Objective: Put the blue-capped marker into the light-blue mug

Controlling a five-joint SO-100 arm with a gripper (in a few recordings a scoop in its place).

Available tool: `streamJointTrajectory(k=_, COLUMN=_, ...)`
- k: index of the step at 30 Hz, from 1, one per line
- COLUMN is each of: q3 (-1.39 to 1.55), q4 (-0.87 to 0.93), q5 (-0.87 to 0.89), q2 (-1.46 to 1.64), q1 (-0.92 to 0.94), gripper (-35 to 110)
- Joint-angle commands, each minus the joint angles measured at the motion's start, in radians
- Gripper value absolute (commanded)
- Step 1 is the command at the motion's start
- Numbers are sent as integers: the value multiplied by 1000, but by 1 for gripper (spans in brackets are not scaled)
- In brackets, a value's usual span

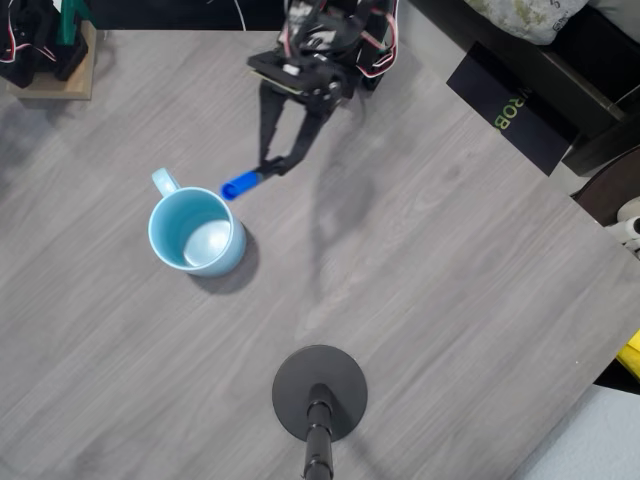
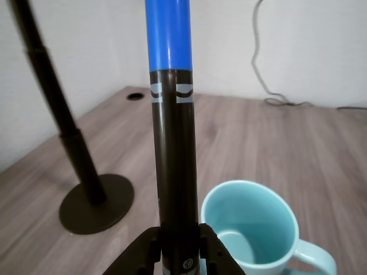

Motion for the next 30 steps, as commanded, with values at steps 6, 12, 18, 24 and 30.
streamJointTrajectory(k=6, q3=143, q4=-249, q5=-15, q2=14, q1=35, gripper=0)
streamJointTrajectory(k=12, q3=201, q4=-397, q5=11, q2=-6, q1=40, gripper=0)
streamJointTrajectory(k=18, q3=256, q4=-640, q5=34, q2=-48, q1=57, gripper=0)
streamJointTrajectory(k=24, q3=296, q4=-824, q5=40, q2=-140, q1=115, gripper=0)
streamJointTrajectory(k=30, q3=285, q4=-982, q5=34, q2=-302, q1=149, gripper=0)
